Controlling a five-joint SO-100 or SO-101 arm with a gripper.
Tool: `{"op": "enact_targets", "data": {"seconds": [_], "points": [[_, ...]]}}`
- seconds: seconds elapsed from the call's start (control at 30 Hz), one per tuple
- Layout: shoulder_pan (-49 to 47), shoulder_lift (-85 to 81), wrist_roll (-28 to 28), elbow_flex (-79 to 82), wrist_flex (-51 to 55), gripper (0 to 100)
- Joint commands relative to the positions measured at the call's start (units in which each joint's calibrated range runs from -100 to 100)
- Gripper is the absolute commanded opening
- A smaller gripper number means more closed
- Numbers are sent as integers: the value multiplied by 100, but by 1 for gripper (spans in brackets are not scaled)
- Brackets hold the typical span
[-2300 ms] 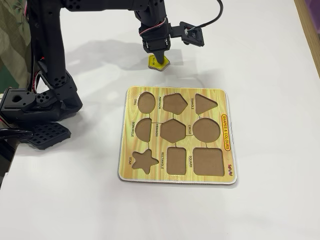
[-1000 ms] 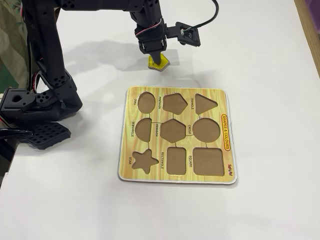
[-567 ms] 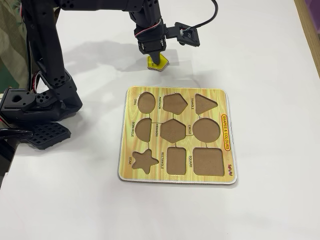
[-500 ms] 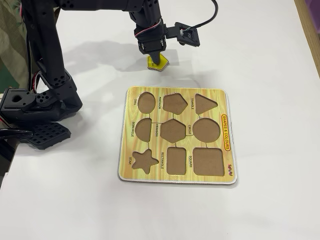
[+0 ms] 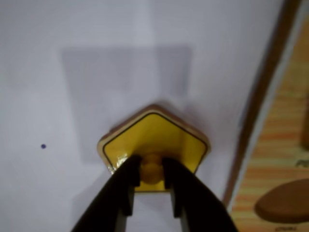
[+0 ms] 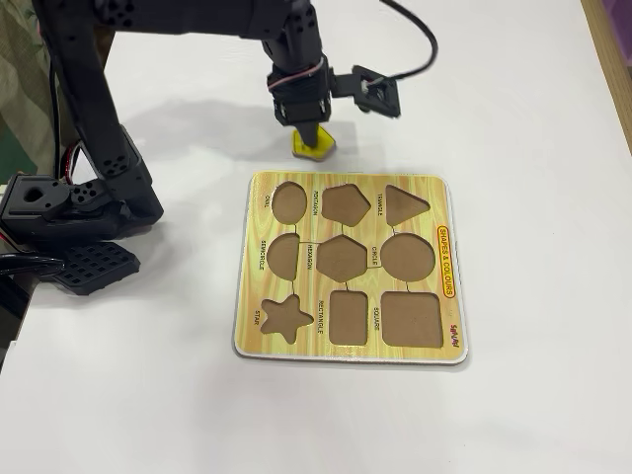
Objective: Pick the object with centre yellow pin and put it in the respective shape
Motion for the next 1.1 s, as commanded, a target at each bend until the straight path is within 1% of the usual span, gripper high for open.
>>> {"op": "enact_targets", "data": {"seconds": [0.0, 0.13, 0.47, 0.77, 0.9, 1.07], "points": [[571, -513, 64, 54, -10, 1], [991, -722, 64, 81, -10, 1], [1665, -1049, 64, 81, -2, 1], [1685, -998, 79, 99, -2, 1], [1694, -990, 388, 342, -71, 1], [1694, -990, 446, 495, -62, 1]]}}
